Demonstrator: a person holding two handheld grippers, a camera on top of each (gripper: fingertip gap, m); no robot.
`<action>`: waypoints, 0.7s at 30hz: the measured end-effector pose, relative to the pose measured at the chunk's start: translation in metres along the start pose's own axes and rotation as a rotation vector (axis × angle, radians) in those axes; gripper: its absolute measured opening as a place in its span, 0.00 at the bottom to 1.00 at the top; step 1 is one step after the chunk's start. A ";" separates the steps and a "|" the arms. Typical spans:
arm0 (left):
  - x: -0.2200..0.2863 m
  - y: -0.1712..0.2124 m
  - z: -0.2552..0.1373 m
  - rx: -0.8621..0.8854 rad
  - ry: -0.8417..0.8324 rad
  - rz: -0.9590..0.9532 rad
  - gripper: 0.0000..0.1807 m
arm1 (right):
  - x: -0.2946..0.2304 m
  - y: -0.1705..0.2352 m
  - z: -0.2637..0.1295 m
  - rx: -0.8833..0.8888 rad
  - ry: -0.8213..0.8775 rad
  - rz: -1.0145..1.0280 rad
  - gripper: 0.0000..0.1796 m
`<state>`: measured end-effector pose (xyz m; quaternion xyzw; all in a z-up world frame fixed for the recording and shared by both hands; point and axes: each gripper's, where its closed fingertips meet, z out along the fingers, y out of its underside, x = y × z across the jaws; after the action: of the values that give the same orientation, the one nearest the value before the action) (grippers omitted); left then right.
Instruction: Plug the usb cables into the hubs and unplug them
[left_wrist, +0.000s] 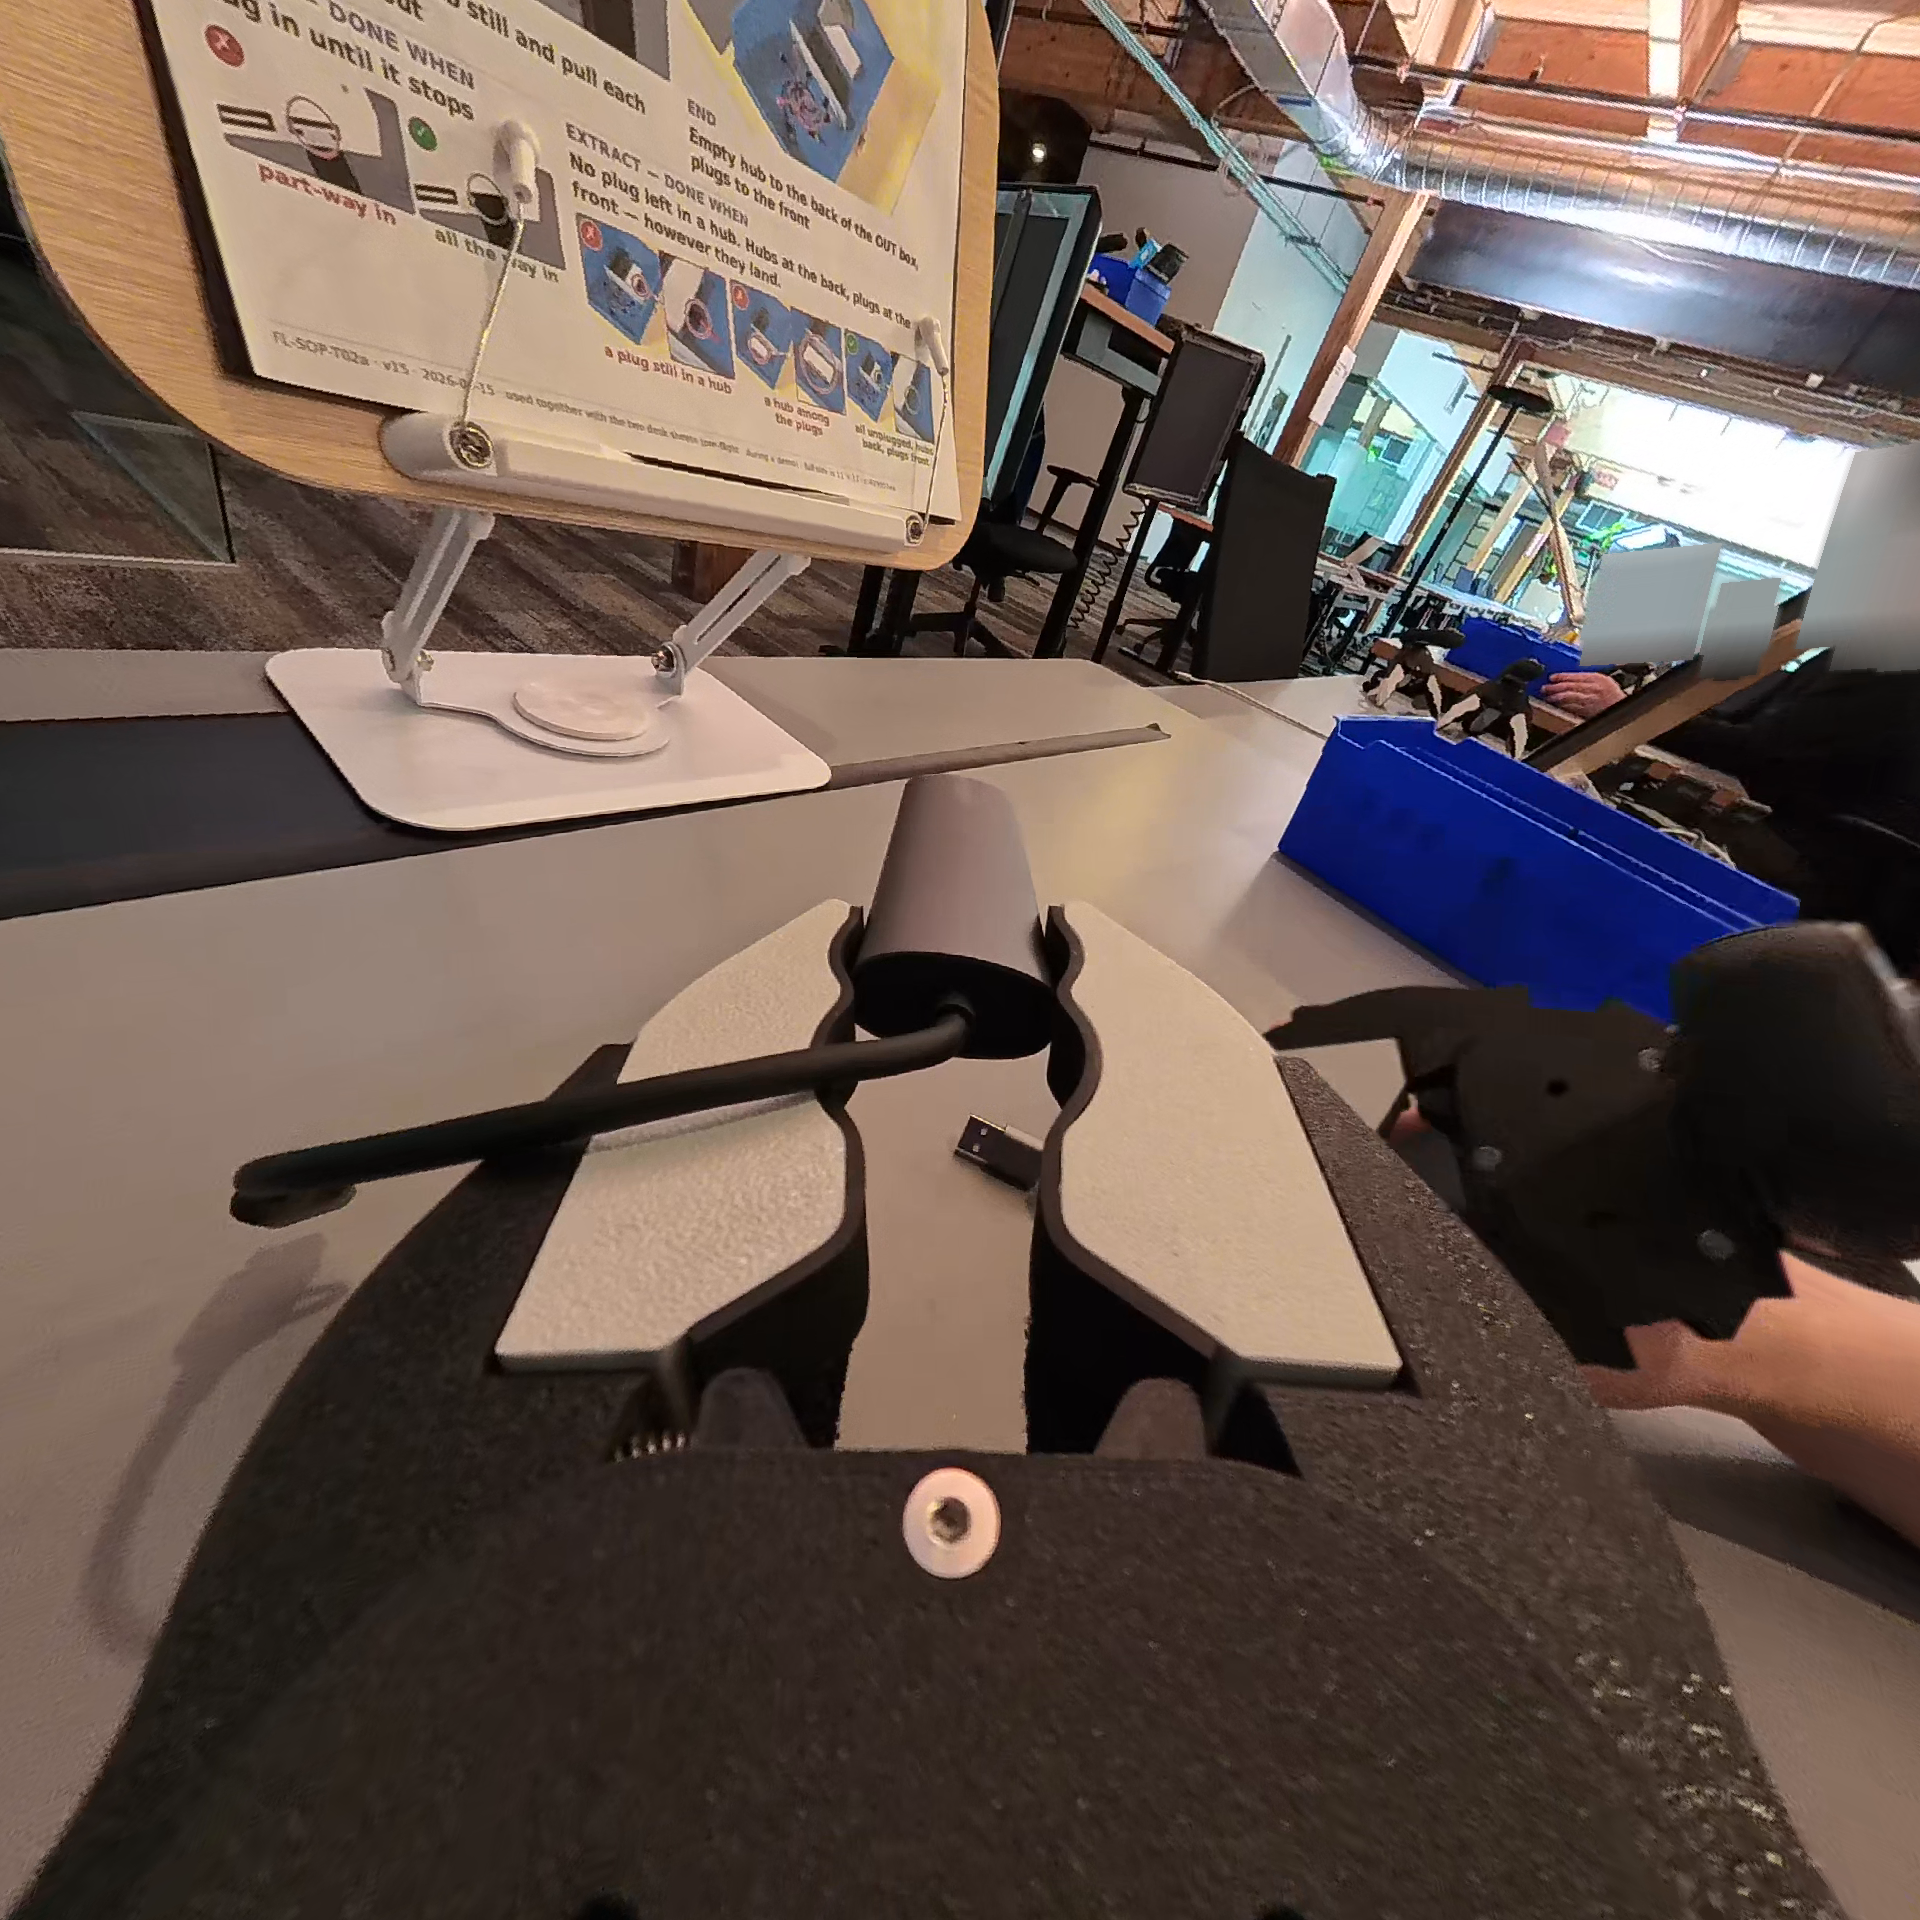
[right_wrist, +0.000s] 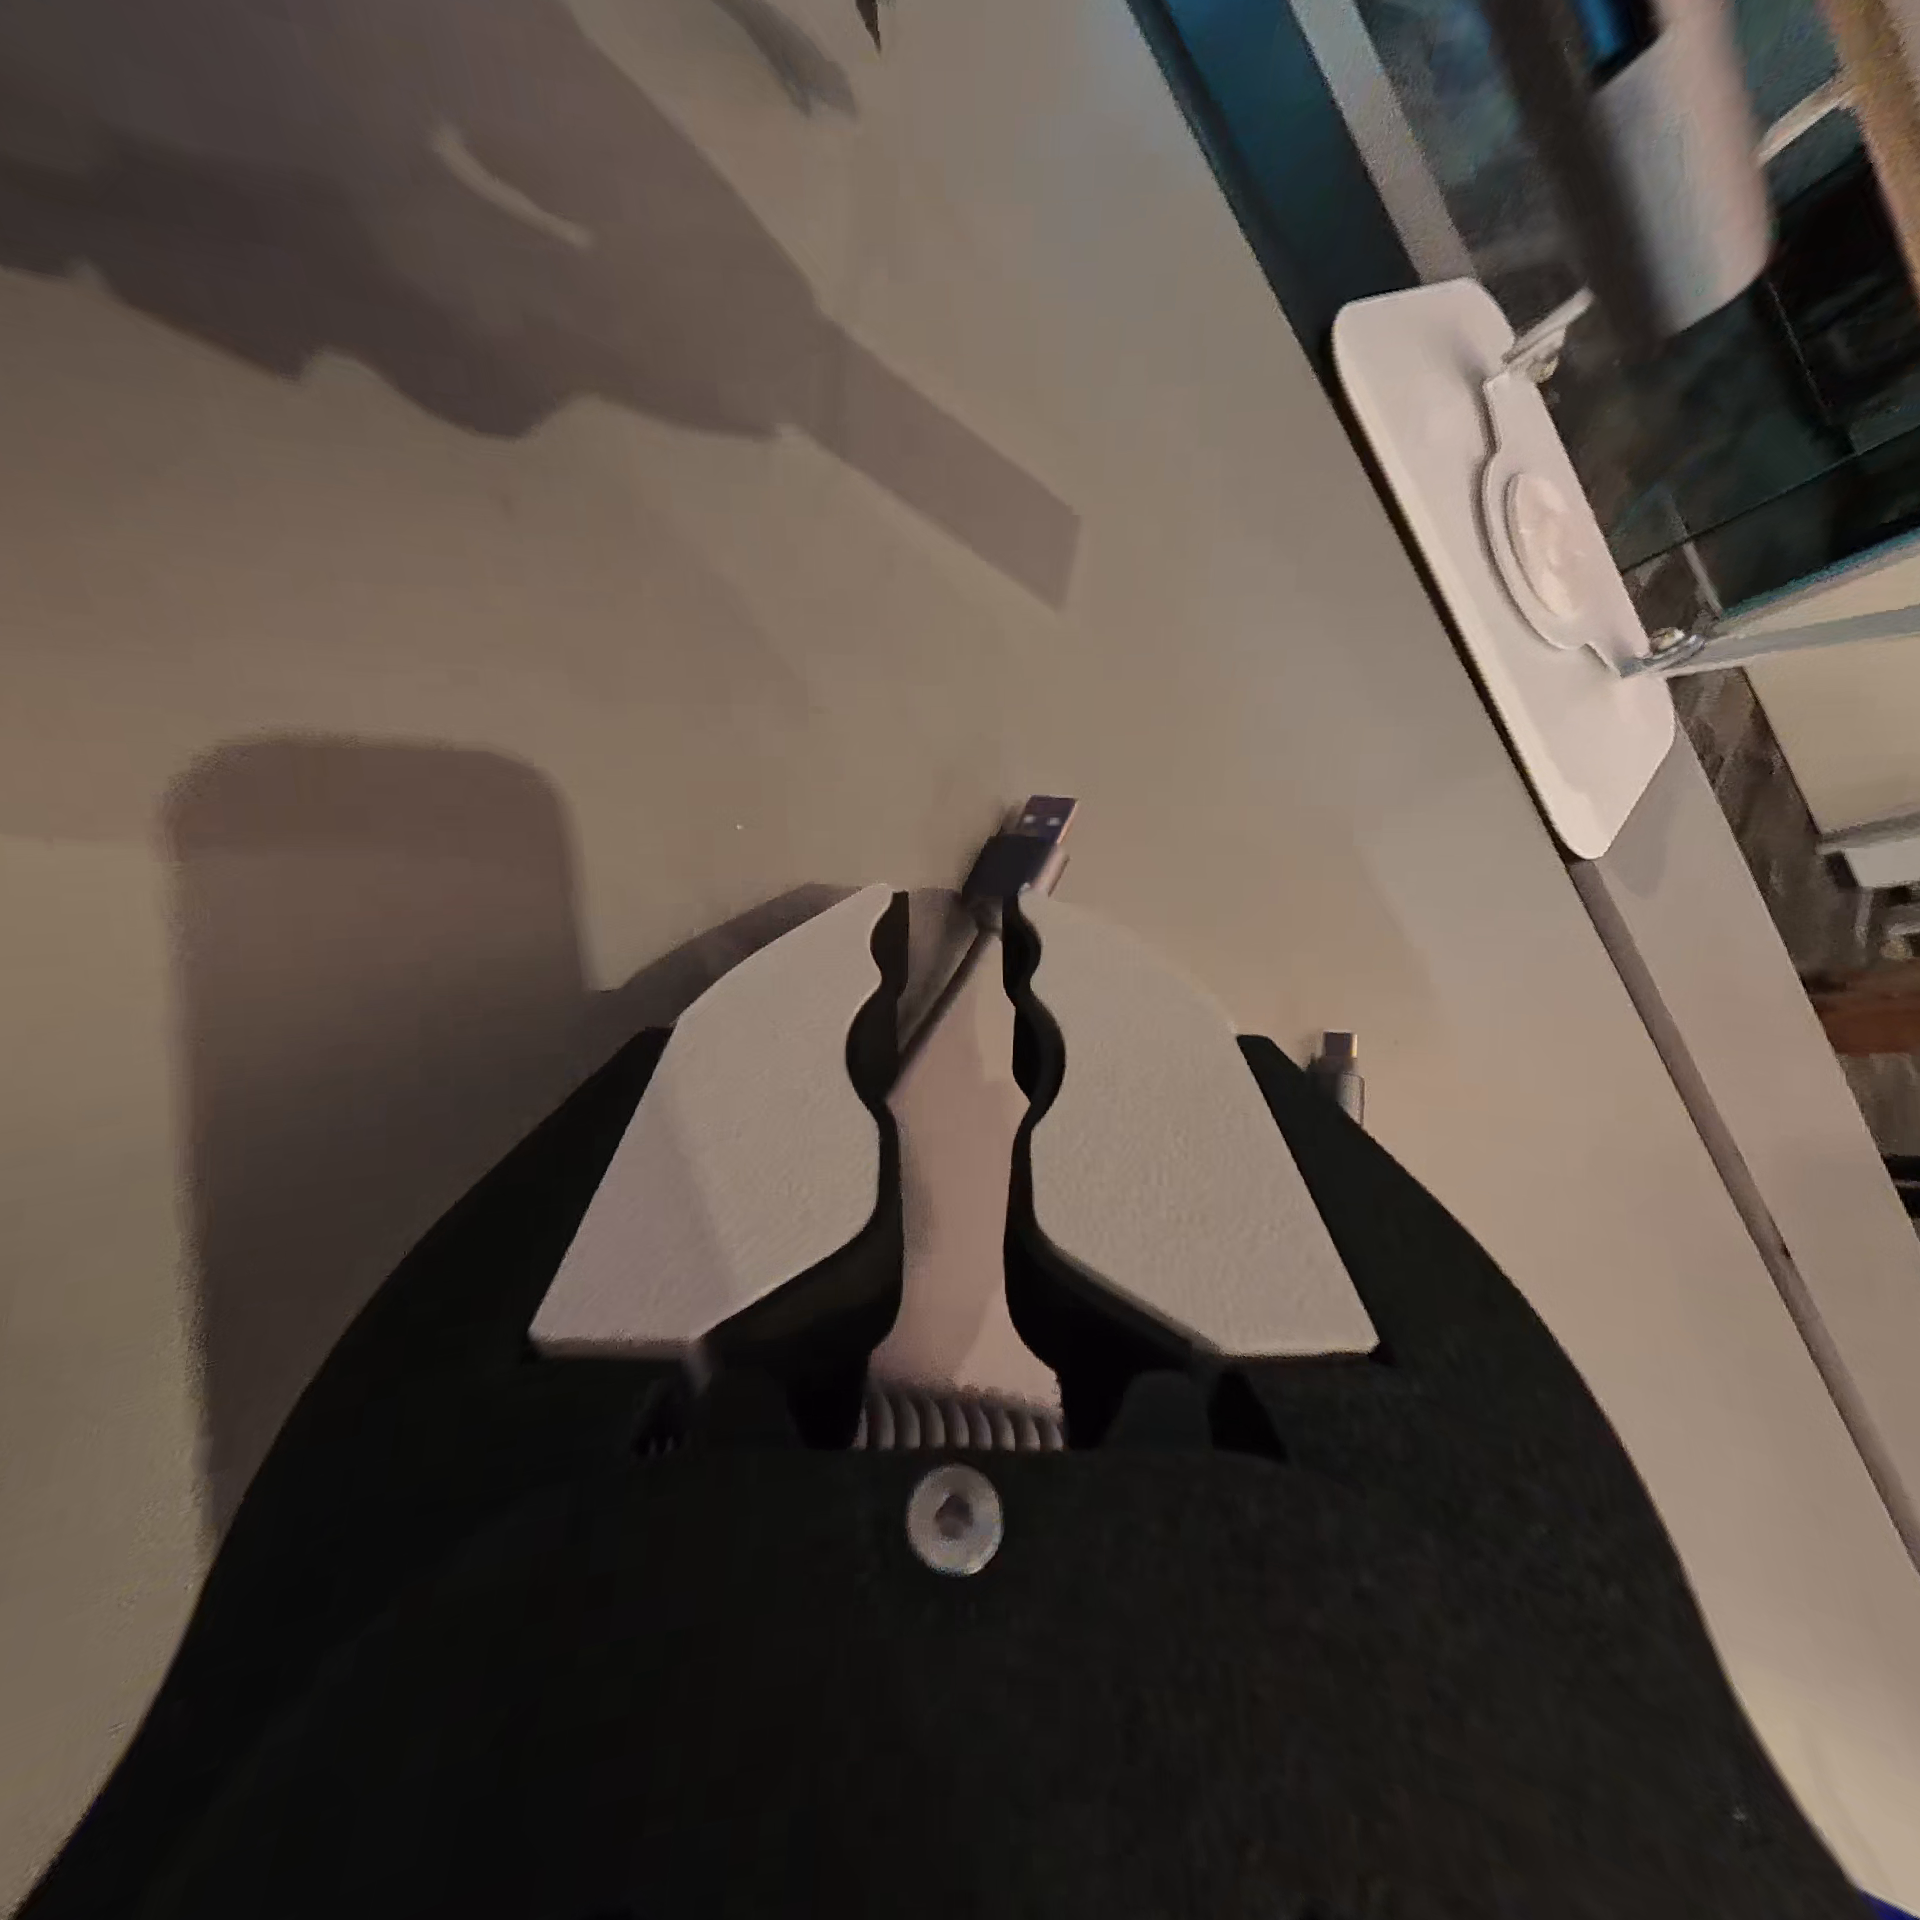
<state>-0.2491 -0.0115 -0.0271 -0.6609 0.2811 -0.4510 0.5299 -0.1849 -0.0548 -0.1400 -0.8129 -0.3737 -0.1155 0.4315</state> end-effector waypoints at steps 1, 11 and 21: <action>0.000 -0.001 -0.001 0.003 -0.001 -0.003 0.18 | 0.002 0.002 0.004 -0.013 0.013 0.000 0.07; -0.001 -0.001 -0.001 0.008 0.002 -0.023 0.18 | 0.014 0.007 0.012 -0.024 0.044 0.005 0.05; -0.003 0.000 -0.001 0.003 0.002 -0.045 0.18 | 0.020 0.002 0.012 0.058 0.067 -0.020 0.08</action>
<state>-0.2512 -0.0095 -0.0277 -0.6658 0.2661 -0.4638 0.5204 -0.1713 -0.0362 -0.1385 -0.7920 -0.3705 -0.1361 0.4657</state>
